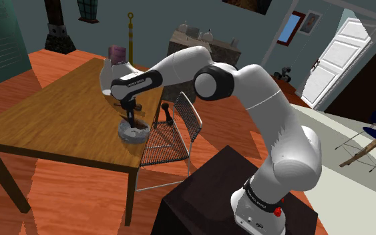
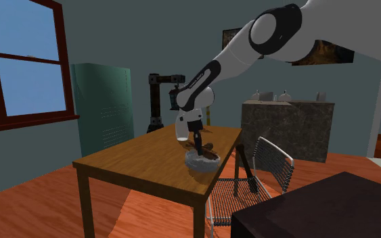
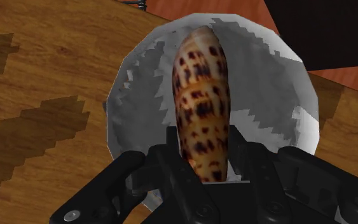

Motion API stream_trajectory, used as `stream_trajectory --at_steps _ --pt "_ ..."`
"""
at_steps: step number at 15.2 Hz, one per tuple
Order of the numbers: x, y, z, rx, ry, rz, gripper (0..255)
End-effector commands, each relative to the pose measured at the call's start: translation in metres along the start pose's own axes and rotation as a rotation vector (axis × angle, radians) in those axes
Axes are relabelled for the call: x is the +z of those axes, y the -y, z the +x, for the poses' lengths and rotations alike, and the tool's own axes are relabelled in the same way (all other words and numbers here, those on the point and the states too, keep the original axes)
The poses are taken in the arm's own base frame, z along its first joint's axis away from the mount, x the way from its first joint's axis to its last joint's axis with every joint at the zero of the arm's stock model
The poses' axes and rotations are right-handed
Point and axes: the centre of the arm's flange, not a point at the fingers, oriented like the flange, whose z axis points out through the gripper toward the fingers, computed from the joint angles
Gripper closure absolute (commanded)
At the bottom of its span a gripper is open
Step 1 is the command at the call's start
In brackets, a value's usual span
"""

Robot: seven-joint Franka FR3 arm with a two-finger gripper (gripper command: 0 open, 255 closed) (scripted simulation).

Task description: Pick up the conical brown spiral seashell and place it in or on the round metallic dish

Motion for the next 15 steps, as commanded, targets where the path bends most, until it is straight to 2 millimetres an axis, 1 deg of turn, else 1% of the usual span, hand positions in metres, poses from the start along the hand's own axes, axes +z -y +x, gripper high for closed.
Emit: stream_trajectory --at_steps 1,8,9,14,15 --pt "0.005 -0.001 0.000 0.001 0.001 0.000 255" --pt "0.005 -0.001 0.000 0.001 0.001 0.000 255" --pt "0.005 -0.001 0.000 0.001 0.001 0.000 0" --pt "0.005 -0.001 0.000 0.001 0.001 0.000 0" --pt "-0.008 -0.001 0.000 0.001 0.001 0.000 0"
